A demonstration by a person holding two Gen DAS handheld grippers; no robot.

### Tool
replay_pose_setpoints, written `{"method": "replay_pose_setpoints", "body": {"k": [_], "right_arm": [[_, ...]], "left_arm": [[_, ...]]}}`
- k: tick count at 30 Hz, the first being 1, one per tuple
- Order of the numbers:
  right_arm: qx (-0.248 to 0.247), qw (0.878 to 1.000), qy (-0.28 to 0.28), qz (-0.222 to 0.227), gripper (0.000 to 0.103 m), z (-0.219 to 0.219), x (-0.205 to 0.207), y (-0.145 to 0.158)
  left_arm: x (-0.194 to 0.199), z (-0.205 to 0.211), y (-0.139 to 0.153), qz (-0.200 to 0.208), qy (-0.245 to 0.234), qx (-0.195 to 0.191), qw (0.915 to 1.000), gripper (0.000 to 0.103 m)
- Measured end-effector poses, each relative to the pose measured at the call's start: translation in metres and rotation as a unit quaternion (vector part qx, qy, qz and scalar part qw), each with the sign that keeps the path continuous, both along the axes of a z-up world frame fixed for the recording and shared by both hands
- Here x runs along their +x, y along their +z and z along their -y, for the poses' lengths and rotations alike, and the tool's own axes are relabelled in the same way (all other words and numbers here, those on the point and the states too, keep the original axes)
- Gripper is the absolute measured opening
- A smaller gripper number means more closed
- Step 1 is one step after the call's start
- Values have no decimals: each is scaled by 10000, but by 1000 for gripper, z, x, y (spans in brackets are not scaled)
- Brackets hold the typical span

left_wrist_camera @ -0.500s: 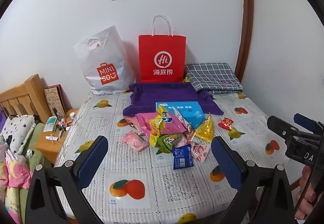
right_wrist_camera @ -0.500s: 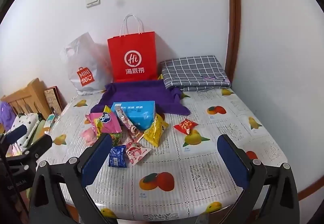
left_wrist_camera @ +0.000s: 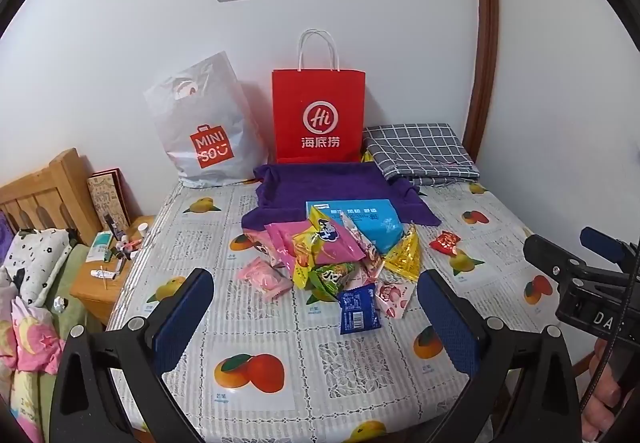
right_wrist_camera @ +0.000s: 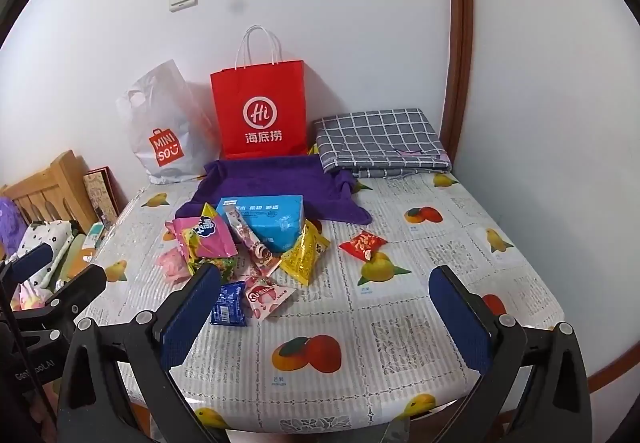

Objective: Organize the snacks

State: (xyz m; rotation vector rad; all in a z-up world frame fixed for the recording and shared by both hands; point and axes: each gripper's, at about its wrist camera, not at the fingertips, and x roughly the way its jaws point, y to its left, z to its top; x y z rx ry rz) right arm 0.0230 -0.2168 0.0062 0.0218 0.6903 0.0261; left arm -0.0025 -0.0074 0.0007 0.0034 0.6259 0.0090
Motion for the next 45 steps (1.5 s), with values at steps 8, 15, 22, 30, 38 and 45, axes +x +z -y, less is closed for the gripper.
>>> {"method": "replay_pose_setpoints", "body": {"k": [8, 15, 22, 30, 38, 45], "right_arm": [[-42, 10000, 31, 16, 103, -4, -6, -4], [-41, 10000, 33, 41, 103, -6, -7, -2], [-20, 10000, 45, 58, 103, -5, -8, -2], [-46, 9999, 75, 60, 103, -9, -11, -3], [-36, 10000, 59, 48, 103, -9, -12, -3], [-24, 10000, 36, 56, 103, -7, -13, -4]], "left_arm": [[0, 0, 2, 6, -36, -93, 10000, 102], [-1, 1, 1, 21, -28, -91, 10000, 102], [0, 3, 1, 10, -29, -86, 10000, 102], [-2, 2, 0, 22, -46, -87, 9999, 102], [-3, 2, -1, 26, -34, -93, 9999, 102], [-3, 4, -2, 20, -41, -101, 9999, 102]]}}
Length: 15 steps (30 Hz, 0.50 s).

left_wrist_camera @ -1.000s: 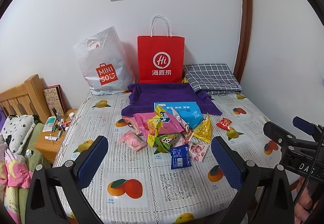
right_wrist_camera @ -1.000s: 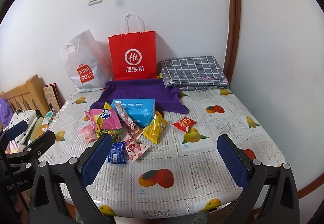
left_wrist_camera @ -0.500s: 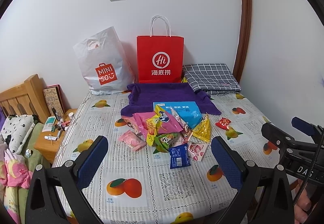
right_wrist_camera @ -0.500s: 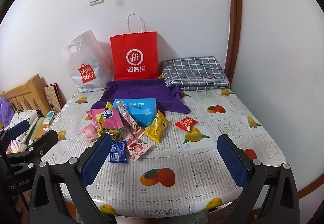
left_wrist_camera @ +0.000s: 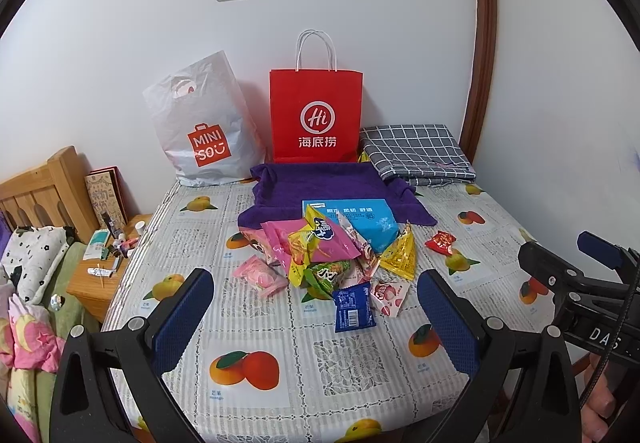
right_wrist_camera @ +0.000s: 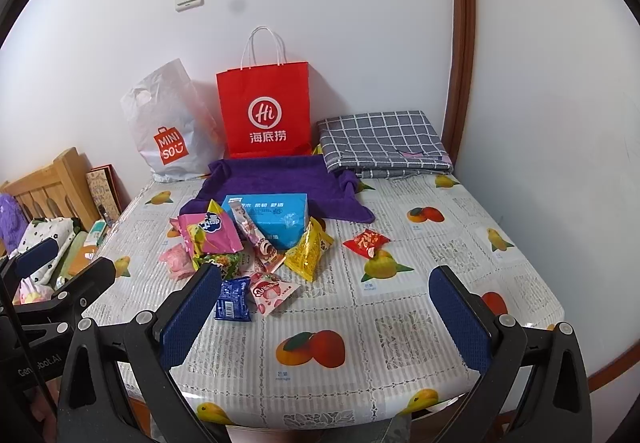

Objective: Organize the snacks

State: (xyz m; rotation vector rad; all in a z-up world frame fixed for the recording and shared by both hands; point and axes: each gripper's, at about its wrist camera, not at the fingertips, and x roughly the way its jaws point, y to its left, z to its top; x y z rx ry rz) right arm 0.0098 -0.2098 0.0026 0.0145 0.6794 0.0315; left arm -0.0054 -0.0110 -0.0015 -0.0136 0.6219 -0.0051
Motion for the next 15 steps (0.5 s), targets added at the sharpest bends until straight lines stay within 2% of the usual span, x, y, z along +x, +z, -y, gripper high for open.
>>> {"method": "replay_pose_setpoints", "body": {"k": [15], "right_arm": [[7, 10000, 3, 6, 103, 0, -1, 1]], "left_arm": [[-1, 0, -1, 9, -5, -2, 10000, 102]]}}
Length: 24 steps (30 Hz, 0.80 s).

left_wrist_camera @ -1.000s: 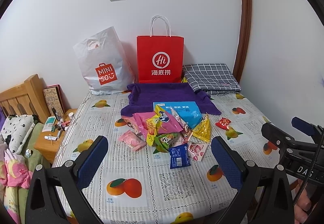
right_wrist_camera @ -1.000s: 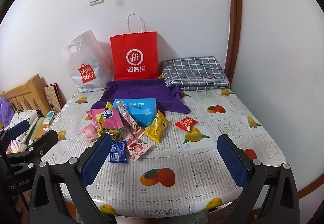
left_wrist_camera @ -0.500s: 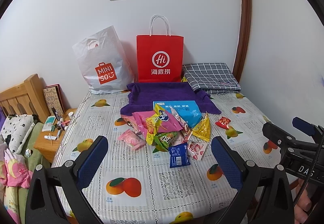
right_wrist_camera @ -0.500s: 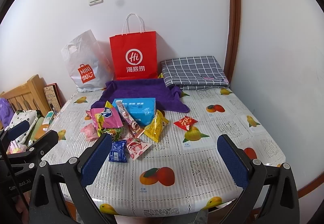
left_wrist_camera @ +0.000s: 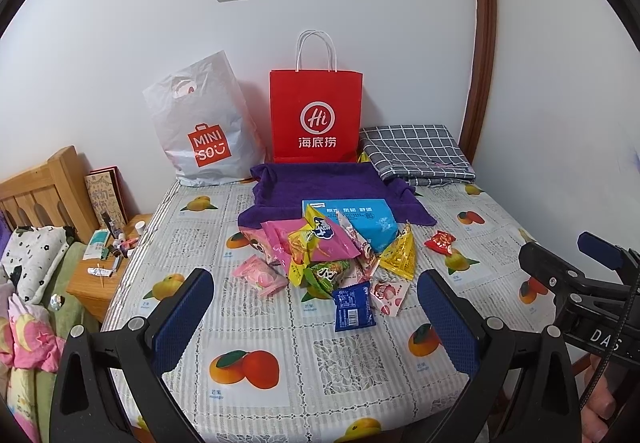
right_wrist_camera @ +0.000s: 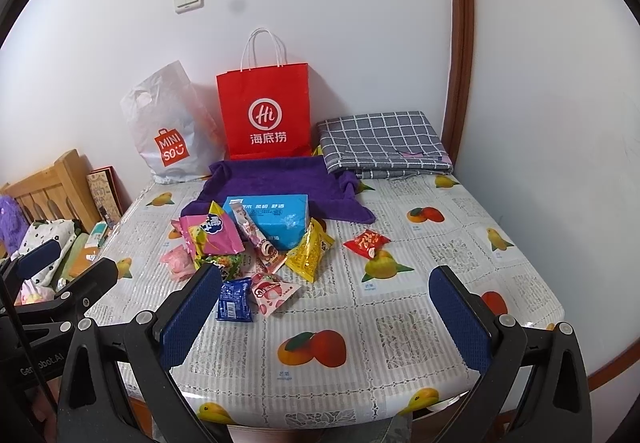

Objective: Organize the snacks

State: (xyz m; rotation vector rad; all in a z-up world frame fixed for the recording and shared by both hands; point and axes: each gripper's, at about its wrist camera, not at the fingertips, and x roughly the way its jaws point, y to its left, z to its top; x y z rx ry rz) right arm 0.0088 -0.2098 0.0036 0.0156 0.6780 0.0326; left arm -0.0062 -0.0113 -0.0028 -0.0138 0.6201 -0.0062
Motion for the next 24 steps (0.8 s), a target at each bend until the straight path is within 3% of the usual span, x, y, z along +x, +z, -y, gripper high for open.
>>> {"method": "replay_pose_setpoints", "body": {"k": [24], "right_arm": [[-1, 10000, 26, 90, 103, 0, -2, 2]], "left_arm": [[-1, -2, 2, 42, -78, -60, 9999, 102]]}}
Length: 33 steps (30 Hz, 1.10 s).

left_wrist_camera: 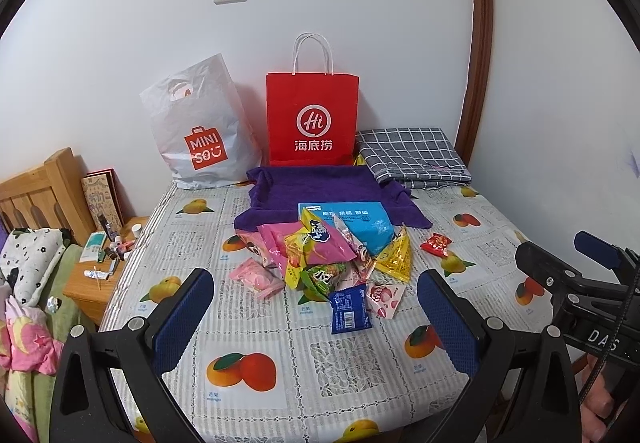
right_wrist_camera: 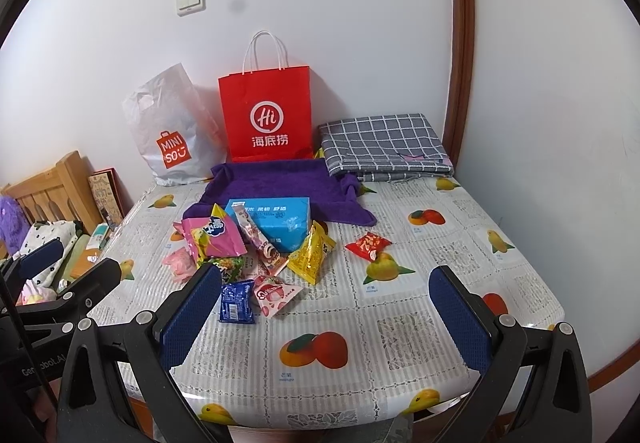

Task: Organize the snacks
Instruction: 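Grasp the pink candy packet with the left tool while the right tool grasps the red packet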

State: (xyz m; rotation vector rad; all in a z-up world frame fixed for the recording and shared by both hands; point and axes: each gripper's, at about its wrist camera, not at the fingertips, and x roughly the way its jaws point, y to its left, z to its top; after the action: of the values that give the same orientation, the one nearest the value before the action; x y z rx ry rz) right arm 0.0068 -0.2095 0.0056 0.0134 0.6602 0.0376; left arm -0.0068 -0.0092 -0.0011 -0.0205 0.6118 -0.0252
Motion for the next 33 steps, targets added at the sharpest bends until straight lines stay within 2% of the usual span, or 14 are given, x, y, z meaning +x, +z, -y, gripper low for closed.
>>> {"method": "replay_pose_setpoints", "body": {"k": [12, 17, 23, 25, 29, 31, 33], "right_arm": [[-57, 10000, 16, -33, 103, 7, 21, -15], [-286, 9993, -167, -190, 103, 20, 45, -35], [-436, 9978, -445, -246, 102, 48, 83, -67], [-436, 9970, -521, -358, 99, 57, 99, -80], [-162, 9955, -709, -608, 91, 74, 130, -108], [95, 9945, -645, -822, 84, 80, 145, -122], [201, 9935, -589, -949, 84, 80, 158, -132]], "left_arm": [[28, -13, -14, -123, -44, -150, 9998, 102], [50, -25, -34, -303, -44, -238, 9992, 101], [86, -34, -67, -681, 64, -74, 9976, 100], [96, -38, -79, -818, 83, -96, 9966, 100], [114, -49, -98, -968, 52, -382, 9946, 100], [120, -54, -103, -1010, 90, -449, 9938, 100], [125, -56, -107, -1048, 77, -503, 9932, 99]]}}
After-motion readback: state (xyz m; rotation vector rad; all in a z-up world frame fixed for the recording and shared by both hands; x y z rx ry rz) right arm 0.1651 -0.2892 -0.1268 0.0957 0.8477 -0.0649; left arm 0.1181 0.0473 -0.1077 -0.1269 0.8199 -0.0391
